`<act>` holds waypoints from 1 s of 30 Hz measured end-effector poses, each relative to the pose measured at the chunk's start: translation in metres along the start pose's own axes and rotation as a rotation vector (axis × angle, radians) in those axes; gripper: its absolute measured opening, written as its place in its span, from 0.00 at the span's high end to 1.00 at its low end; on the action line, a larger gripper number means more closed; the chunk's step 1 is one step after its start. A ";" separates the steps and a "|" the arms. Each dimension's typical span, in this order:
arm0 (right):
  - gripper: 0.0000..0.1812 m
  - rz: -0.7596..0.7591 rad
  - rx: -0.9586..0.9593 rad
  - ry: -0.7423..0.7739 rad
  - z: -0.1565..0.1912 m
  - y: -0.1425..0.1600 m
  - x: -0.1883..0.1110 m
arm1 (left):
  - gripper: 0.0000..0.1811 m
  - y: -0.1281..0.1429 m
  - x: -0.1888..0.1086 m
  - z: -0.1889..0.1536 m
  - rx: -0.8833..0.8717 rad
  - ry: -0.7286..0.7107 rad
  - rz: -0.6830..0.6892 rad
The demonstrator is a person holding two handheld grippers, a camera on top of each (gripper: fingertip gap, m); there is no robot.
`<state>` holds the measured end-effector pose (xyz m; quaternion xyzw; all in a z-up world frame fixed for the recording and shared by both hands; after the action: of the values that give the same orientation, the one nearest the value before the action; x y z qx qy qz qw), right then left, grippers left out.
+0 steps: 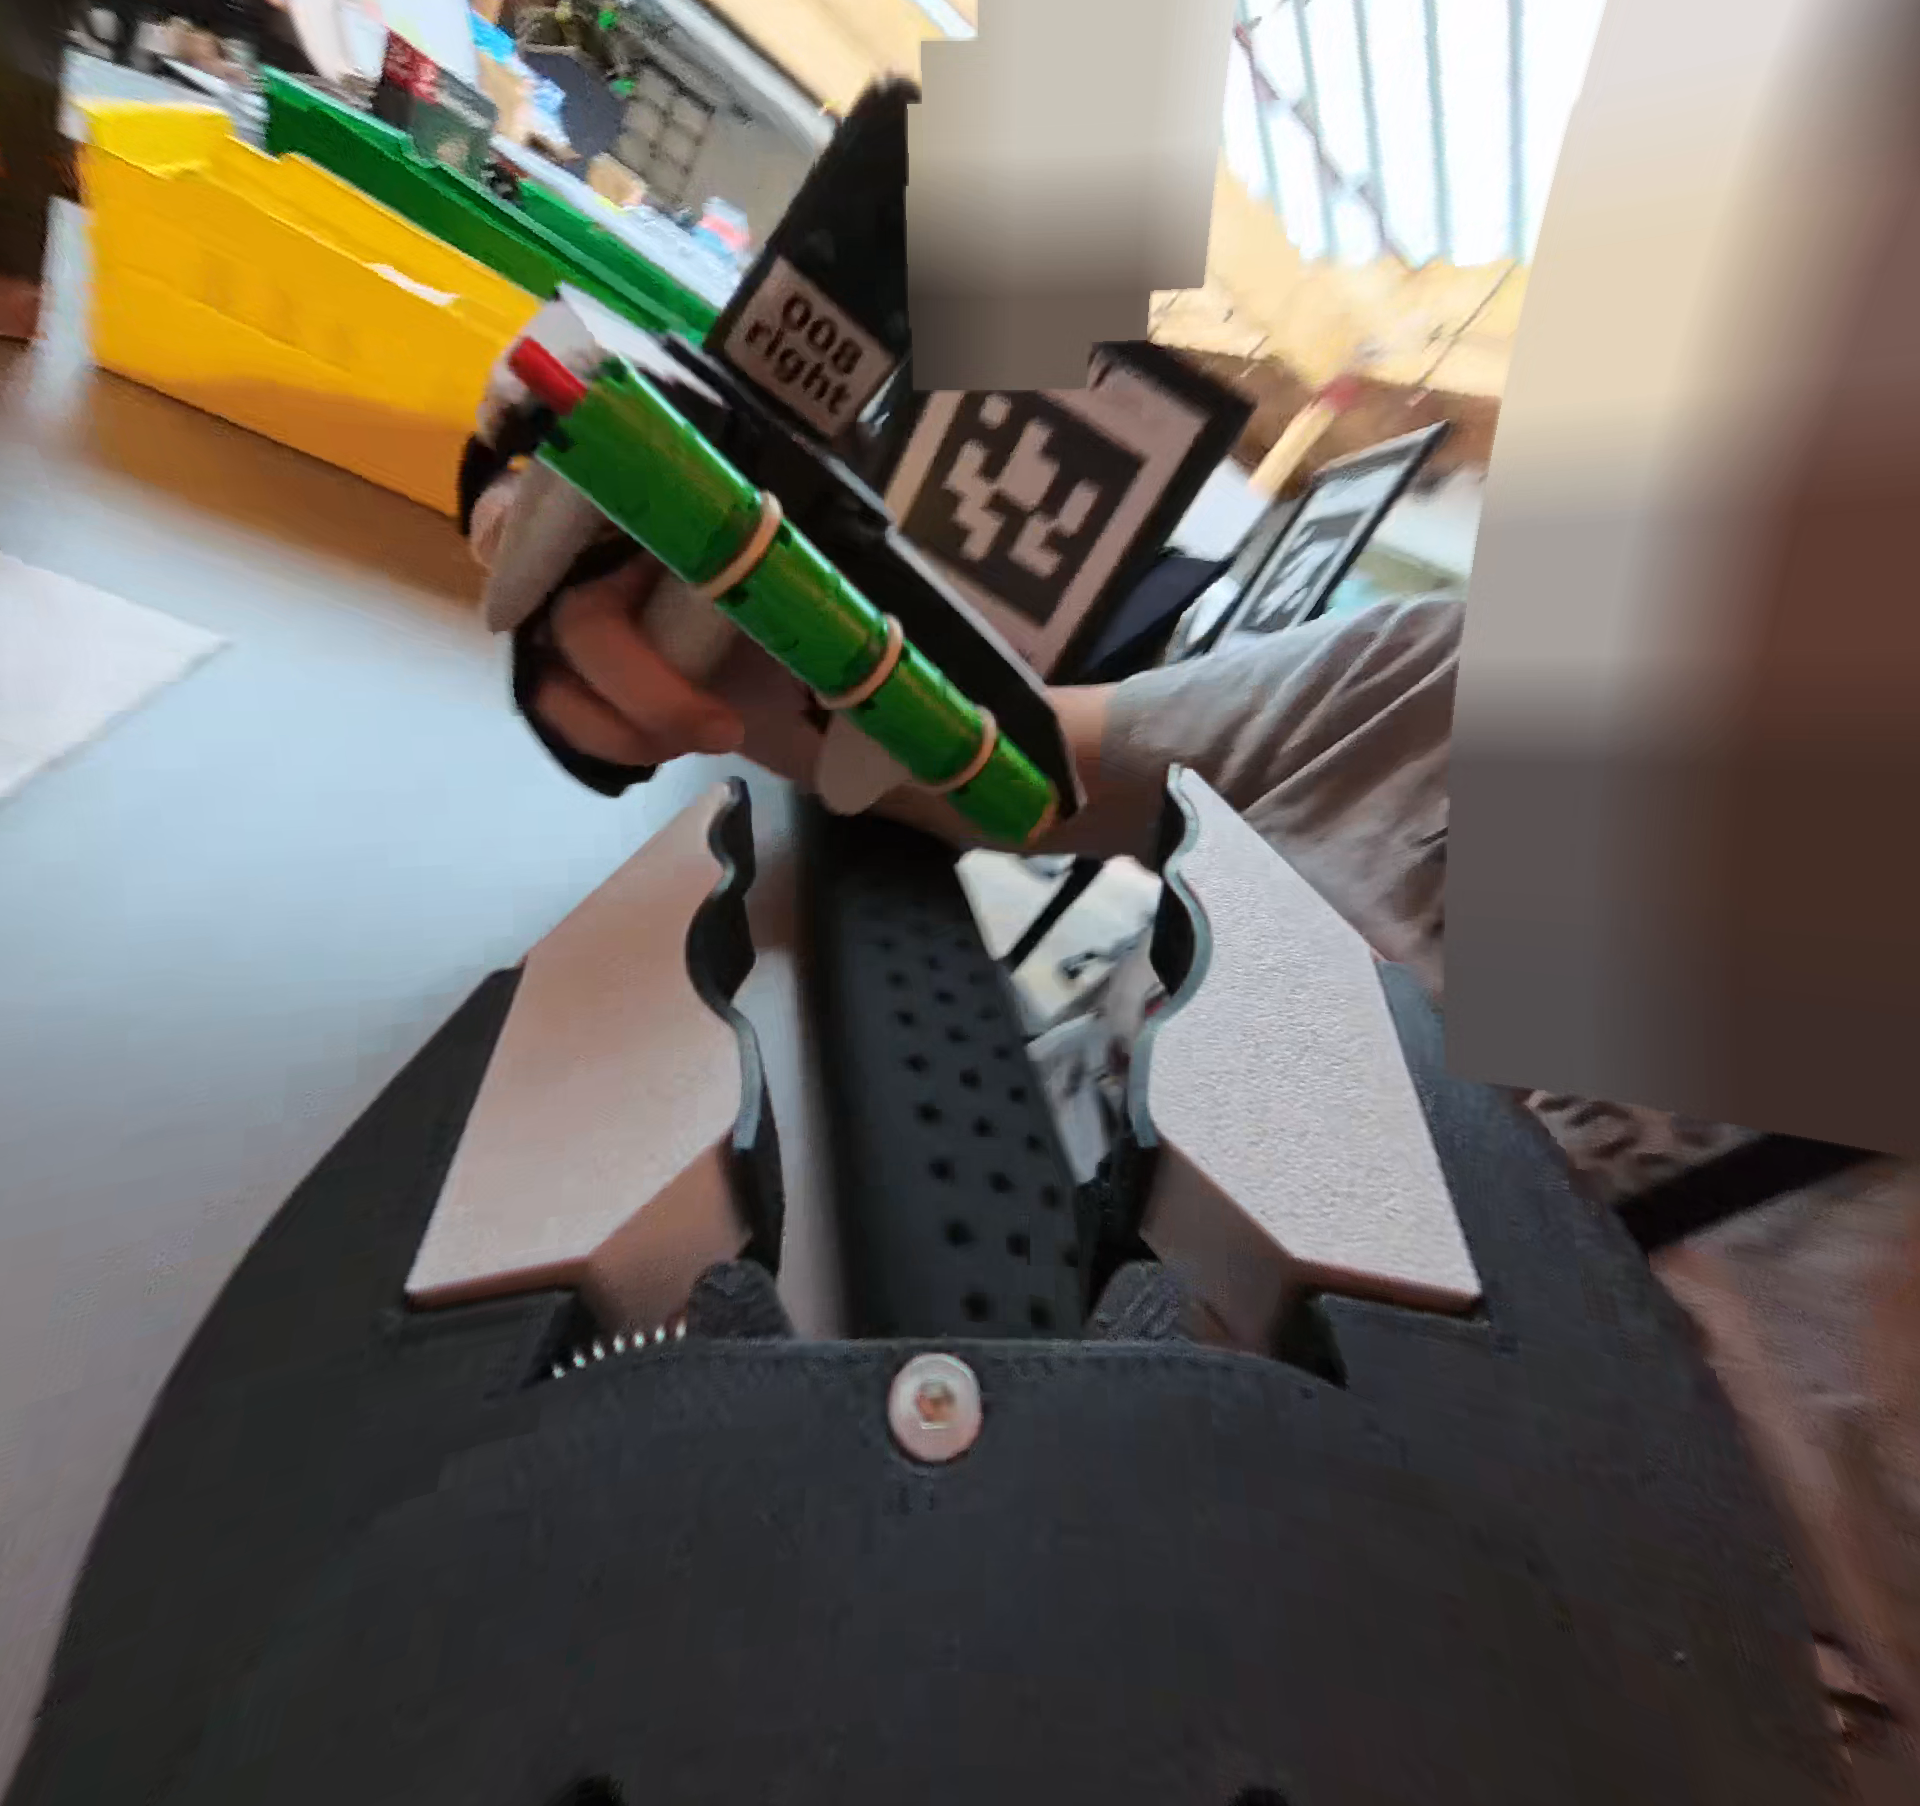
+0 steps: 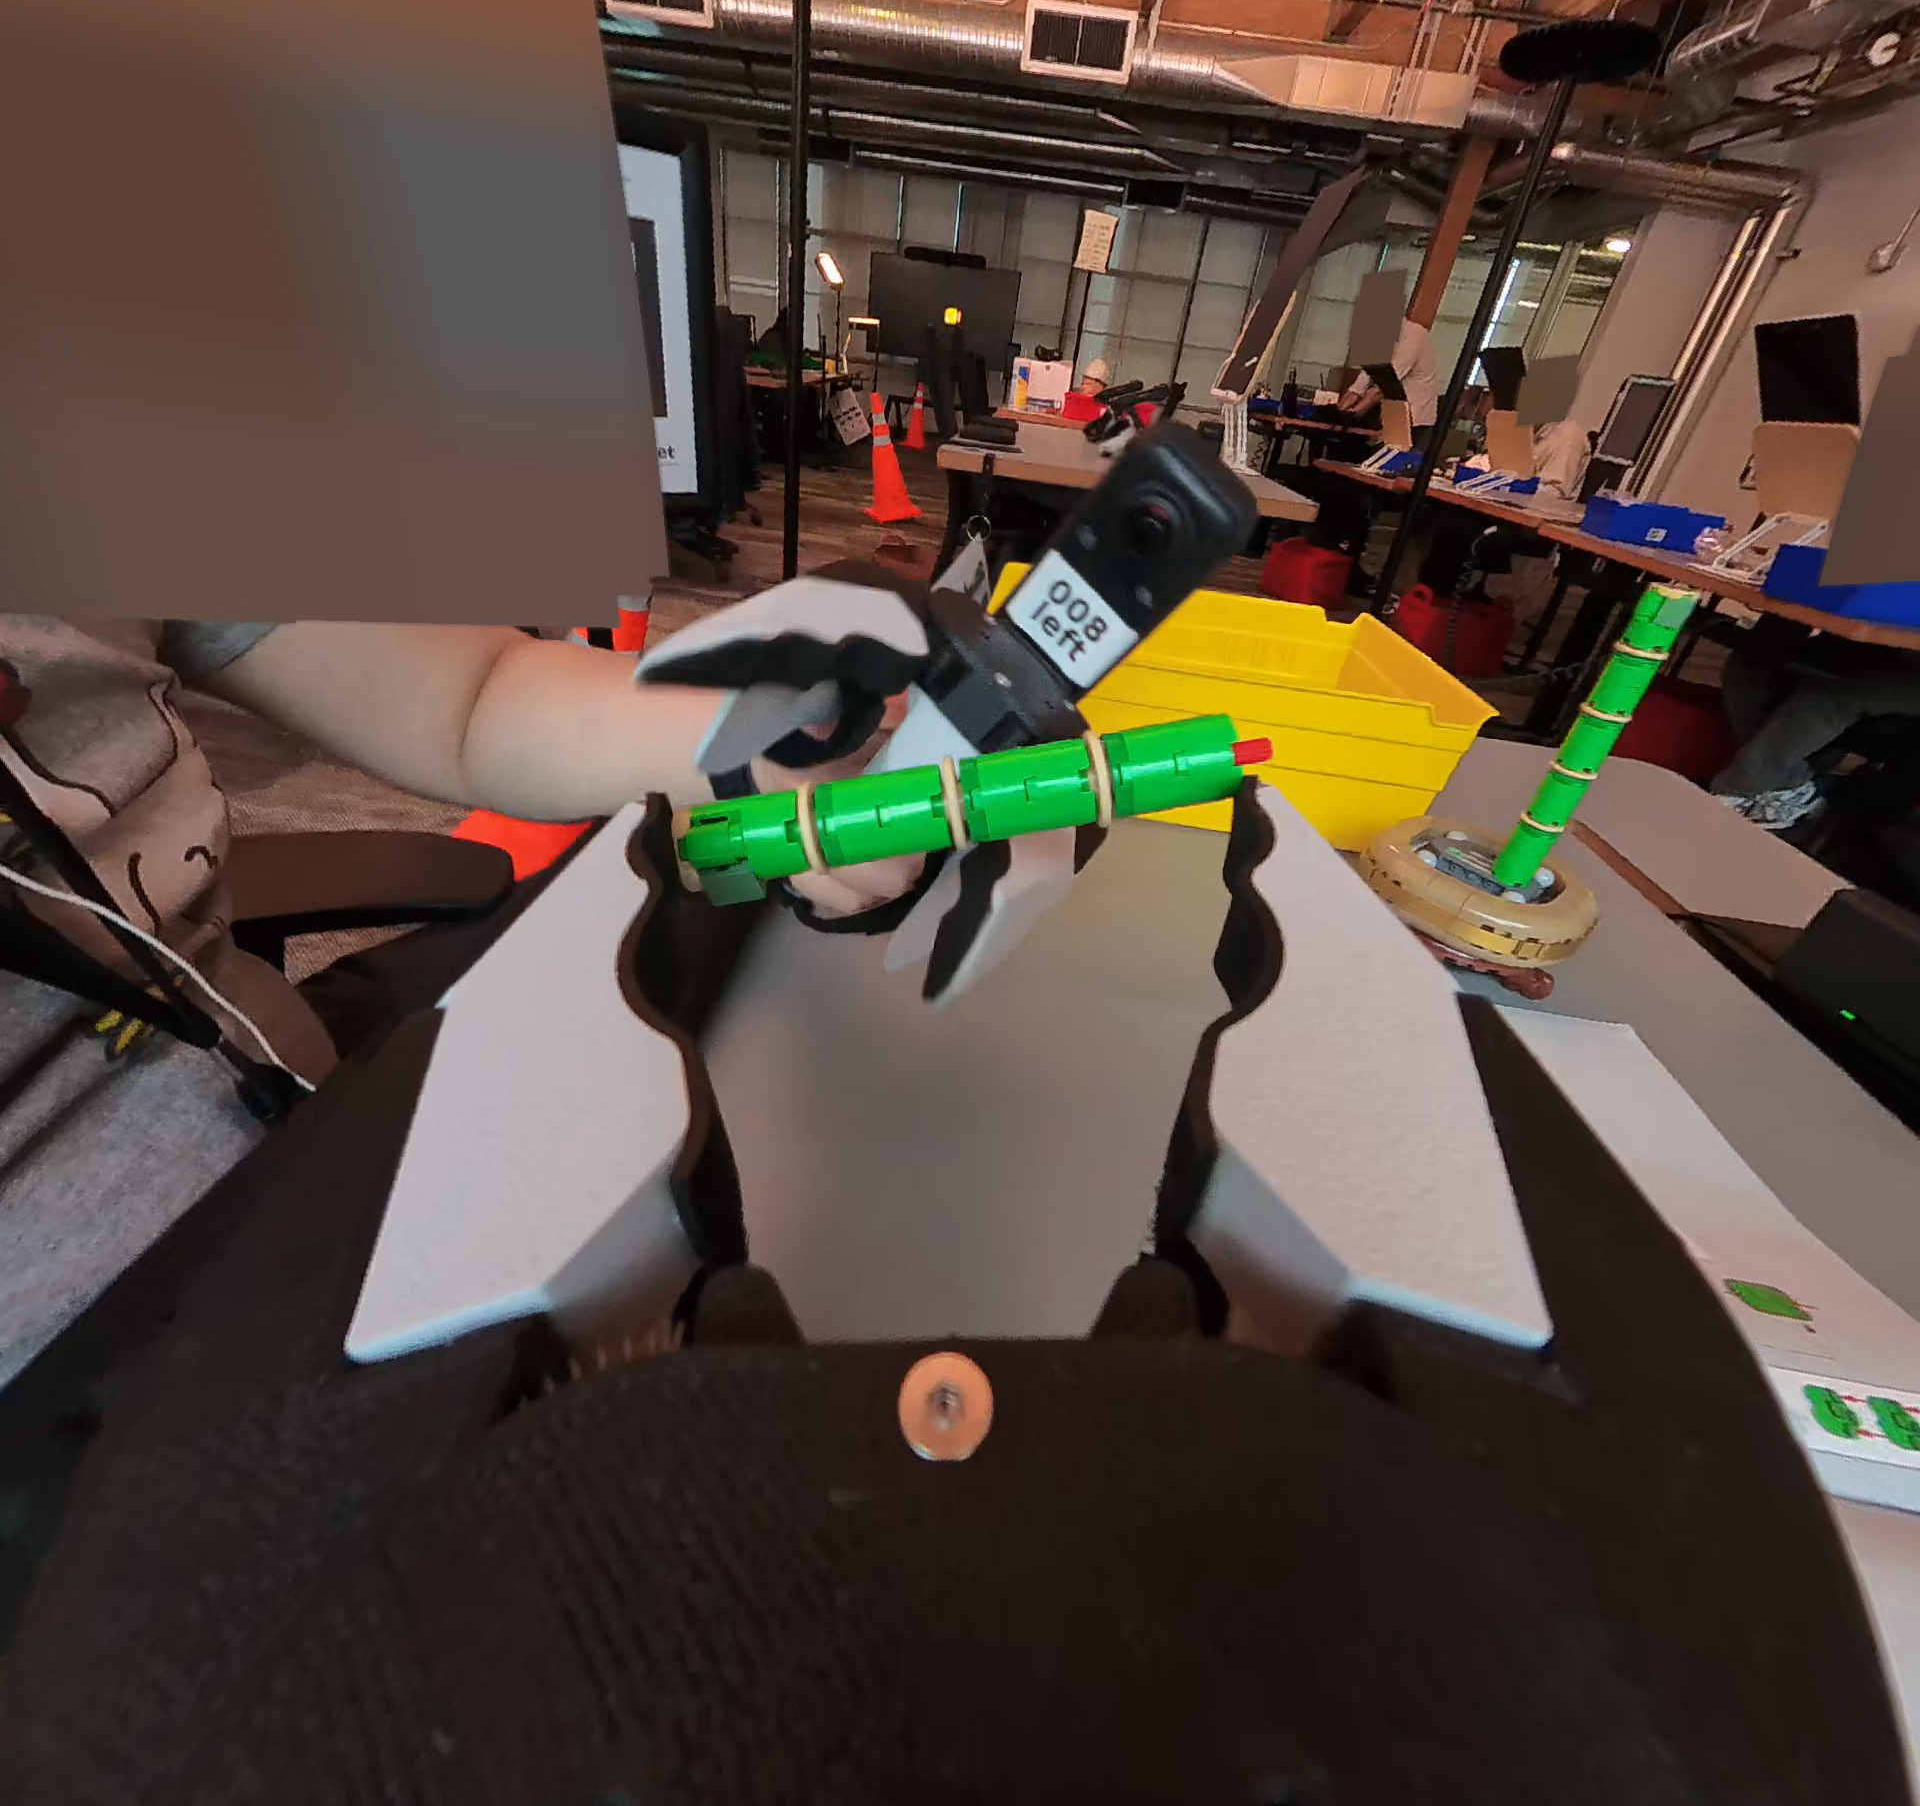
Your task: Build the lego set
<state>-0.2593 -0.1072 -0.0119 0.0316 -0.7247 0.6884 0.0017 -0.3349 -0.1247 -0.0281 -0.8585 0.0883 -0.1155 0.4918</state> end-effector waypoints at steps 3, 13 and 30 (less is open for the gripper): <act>0.42 0.044 -0.099 0.055 0.000 0.003 0.001 | 0.65 -0.011 -0.007 0.007 -0.144 0.057 -0.127; 0.42 0.246 -0.521 0.240 0.001 0.033 0.018 | 0.92 0.000 -0.021 0.033 -0.056 -0.177 -0.013; 0.81 0.279 0.025 0.554 -0.111 0.074 -0.063 | 0.91 -0.016 -0.099 0.084 0.351 -0.855 0.012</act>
<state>-0.2043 0.0100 -0.0829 -0.2570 -0.6856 0.6731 0.1044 -0.4053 -0.0217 -0.0665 -0.7322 -0.1383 0.2386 0.6228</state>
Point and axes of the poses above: each gripper's, where its closed fingertips meet, x out along the fingers, y out of its underside, z = x × y across the jaws, the point moved 5 cm from there along -x, back along the fingers, and after that the axes turned 4 degrees about x, right-handed, at the moved point
